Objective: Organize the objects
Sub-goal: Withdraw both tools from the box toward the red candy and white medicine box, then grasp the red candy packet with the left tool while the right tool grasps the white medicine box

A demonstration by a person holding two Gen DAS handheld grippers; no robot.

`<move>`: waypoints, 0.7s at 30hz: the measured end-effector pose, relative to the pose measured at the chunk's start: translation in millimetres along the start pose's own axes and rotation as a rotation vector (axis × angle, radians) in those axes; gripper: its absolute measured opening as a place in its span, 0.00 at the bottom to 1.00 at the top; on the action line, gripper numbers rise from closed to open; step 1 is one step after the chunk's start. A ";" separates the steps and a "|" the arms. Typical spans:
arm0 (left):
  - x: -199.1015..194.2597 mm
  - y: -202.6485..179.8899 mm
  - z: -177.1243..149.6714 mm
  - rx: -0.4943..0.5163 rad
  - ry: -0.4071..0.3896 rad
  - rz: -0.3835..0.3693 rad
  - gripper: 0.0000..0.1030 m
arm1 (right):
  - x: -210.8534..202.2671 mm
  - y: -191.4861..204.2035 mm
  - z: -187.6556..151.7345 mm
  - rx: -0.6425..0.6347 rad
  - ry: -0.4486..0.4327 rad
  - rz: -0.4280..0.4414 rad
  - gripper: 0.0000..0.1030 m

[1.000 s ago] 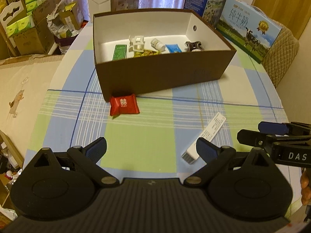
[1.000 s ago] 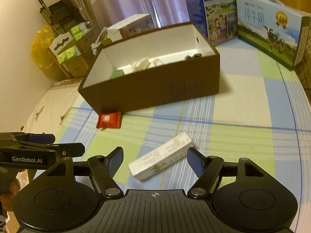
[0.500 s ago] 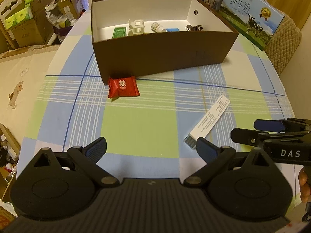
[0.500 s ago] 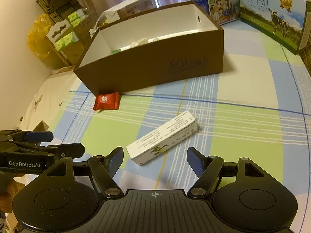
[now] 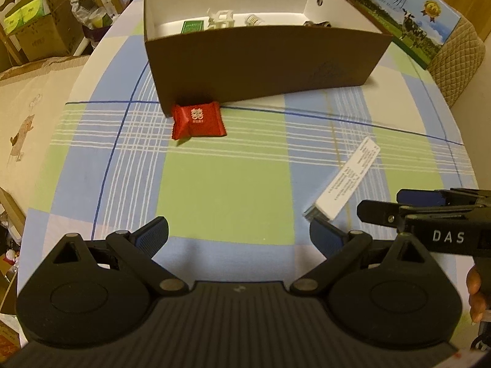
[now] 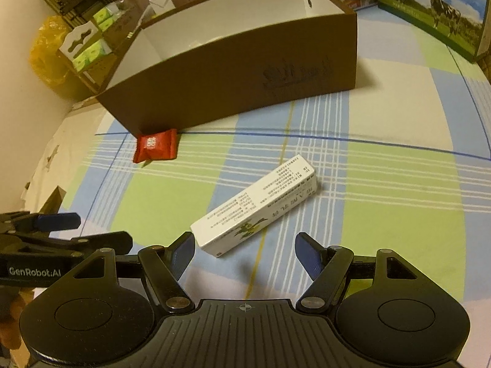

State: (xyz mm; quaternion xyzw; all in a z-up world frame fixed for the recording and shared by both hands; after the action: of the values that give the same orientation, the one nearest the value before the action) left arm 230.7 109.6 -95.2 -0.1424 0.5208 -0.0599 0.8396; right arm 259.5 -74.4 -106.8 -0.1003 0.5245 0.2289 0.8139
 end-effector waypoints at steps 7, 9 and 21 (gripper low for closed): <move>11.1 18.9 4.2 -0.030 0.009 0.023 0.94 | 20.9 5.3 10.5 0.032 0.018 -0.008 0.67; 13.9 25.1 6.9 -0.039 0.007 0.033 0.94 | 29.1 6.6 13.5 0.045 0.030 -0.016 0.67; 30.8 47.1 19.1 -0.080 -0.002 0.049 0.94 | 57.4 8.8 26.5 0.059 0.059 -0.068 0.62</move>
State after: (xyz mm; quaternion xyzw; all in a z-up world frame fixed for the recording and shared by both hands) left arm 259.3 150.1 -127.8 -0.1632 0.5254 -0.0182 0.8349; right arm 296.5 -40.6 -146.4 -0.1009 0.5512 0.1824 0.8079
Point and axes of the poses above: each gripper's, at about its wrist camera, not at the fingertips, and x roughly the way its jaws point, y to its left, z to its top, the point moved 3 cm from there along x, roughly the way its jaws point, and after that the axes turned 15 degrees about -z, right-handed, at the moved point
